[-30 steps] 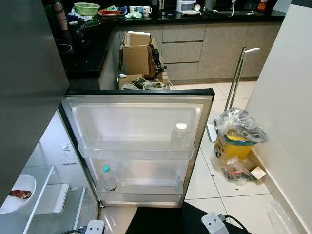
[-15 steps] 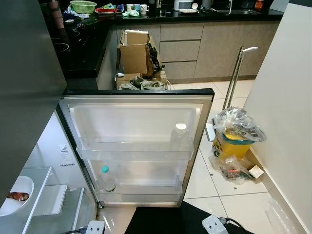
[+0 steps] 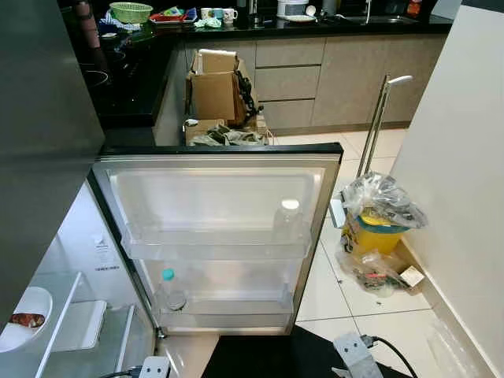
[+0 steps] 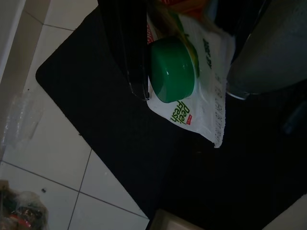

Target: Restocking fridge

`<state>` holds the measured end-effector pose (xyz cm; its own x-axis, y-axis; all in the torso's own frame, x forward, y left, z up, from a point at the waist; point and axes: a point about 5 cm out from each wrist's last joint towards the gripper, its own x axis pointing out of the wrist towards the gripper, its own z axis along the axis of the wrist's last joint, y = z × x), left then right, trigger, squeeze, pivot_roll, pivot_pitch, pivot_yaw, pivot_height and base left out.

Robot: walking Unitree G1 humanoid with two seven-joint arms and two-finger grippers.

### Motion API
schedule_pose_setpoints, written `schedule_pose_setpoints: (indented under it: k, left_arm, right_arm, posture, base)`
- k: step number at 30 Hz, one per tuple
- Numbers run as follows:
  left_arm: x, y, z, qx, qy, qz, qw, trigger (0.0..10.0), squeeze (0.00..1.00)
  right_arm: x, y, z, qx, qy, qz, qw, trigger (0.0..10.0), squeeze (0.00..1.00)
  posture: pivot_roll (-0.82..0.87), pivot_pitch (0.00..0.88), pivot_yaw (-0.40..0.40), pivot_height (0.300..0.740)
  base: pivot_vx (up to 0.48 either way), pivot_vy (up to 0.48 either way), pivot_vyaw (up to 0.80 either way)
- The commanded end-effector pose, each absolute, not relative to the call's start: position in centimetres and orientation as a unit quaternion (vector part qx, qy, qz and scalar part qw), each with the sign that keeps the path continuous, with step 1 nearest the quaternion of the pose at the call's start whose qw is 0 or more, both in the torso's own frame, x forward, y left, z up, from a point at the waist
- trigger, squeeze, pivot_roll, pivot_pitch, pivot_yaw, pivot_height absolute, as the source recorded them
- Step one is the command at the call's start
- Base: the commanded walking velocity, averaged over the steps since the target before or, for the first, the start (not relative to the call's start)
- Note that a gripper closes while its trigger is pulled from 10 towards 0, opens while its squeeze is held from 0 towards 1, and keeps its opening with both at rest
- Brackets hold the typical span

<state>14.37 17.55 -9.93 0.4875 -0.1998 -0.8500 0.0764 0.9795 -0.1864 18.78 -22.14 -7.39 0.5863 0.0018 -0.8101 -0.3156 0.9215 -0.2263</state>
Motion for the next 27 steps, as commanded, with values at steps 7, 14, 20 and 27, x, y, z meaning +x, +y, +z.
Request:
schedule_pose_setpoints:
  k: [7,14,20,27]
  left_arm:
    - [14.31,17.22,-9.96,-0.065,0.500,-0.091,0.859,10.0,0.00]
    - [14.32,17.24,-9.94,-0.062,0.500,-0.096,0.859,10.0,0.00]
    - [14.31,17.32,-9.93,-0.062,0.500,-0.097,0.858,10.0,0.00]
    - [14.37,17.34,-9.90,-0.061,0.499,-0.099,0.859,10.0,0.00]
  right_arm:
    - [18.59,-21.76,-7.54,-0.178,0.444,0.098,0.873,10.0,0.00]
    - [18.54,-21.82,-7.56,-0.178,0.445,0.098,0.872,10.0,0.00]
    - [18.67,-21.77,-7.50,-0.178,0.443,0.100,0.873,10.0,0.00]
    - [18.75,-21.62,-7.49,-0.178,0.442,0.104,0.873,10.0,0.00]
  posture:
    - [-0.06,0.000,-0.012,0.740]
    - [-0.06,0.000,-0.010,0.740]
    - [-0.06,0.000,-0.010,0.740]
    - [-0.06,0.000,-0.010,0.740]
  base:
    - [0.000,0.000,0.00]
    - [0.173,0.000,0.00]
    - [0.260,0.000,0.00]
    - [0.276,0.000,0.00]
